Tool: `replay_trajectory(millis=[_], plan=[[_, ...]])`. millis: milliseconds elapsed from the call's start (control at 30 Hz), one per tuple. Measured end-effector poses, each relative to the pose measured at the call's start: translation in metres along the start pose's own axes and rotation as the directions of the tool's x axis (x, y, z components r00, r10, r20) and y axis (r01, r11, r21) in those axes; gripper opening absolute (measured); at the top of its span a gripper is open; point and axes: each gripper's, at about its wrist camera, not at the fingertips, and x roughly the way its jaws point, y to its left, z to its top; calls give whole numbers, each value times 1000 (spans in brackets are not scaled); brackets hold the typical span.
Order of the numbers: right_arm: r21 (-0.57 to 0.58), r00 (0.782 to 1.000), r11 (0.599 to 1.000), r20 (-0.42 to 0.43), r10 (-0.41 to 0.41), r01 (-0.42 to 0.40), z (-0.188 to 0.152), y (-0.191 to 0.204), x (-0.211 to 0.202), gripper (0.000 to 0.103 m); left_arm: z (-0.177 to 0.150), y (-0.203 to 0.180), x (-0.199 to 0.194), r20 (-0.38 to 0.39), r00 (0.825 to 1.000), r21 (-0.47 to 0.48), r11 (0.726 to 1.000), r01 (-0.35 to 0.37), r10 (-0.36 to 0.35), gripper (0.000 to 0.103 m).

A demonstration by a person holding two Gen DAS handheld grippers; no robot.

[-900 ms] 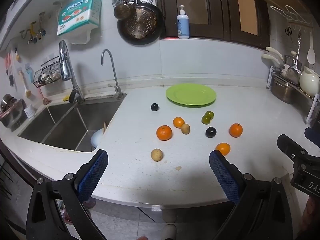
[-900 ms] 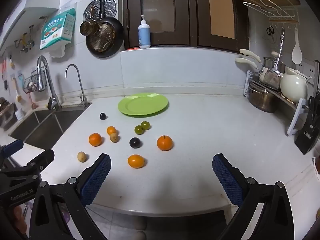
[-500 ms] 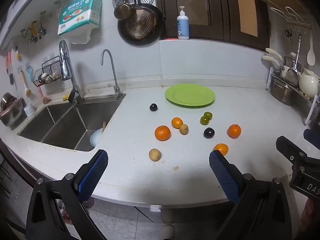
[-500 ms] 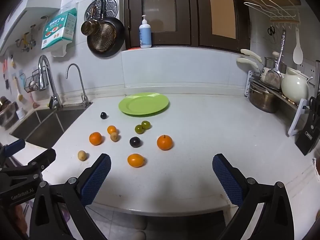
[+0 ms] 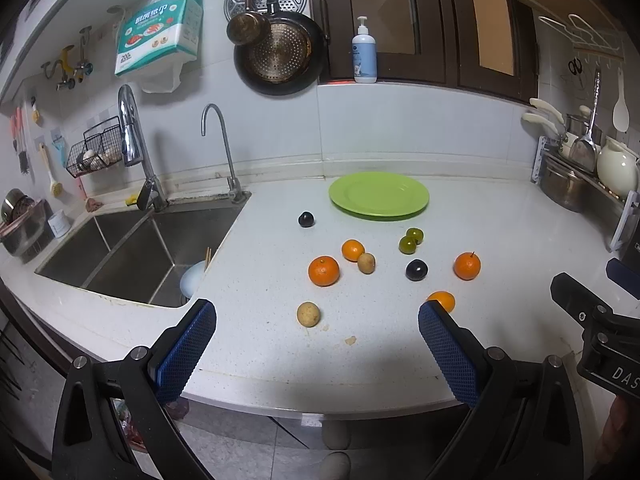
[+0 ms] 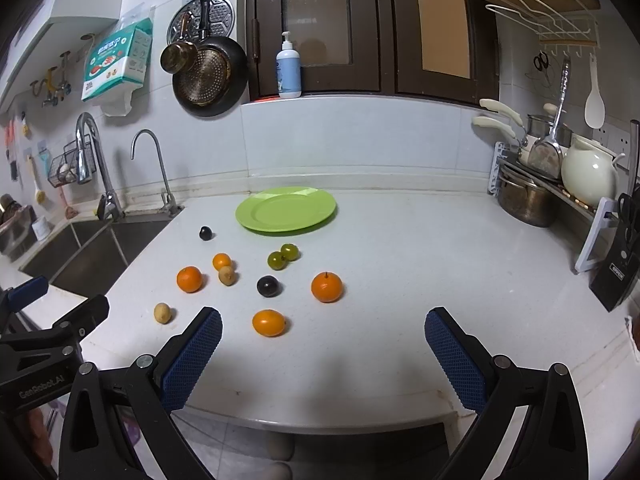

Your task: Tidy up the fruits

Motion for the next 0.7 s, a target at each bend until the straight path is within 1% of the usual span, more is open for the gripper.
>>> replay_trajectory(millis=[700], plan=[[-8,1000,1000,11,6,-6,0,-1,-3,102,1,1,-2,6,1000,-3,1000,-2,2,103]])
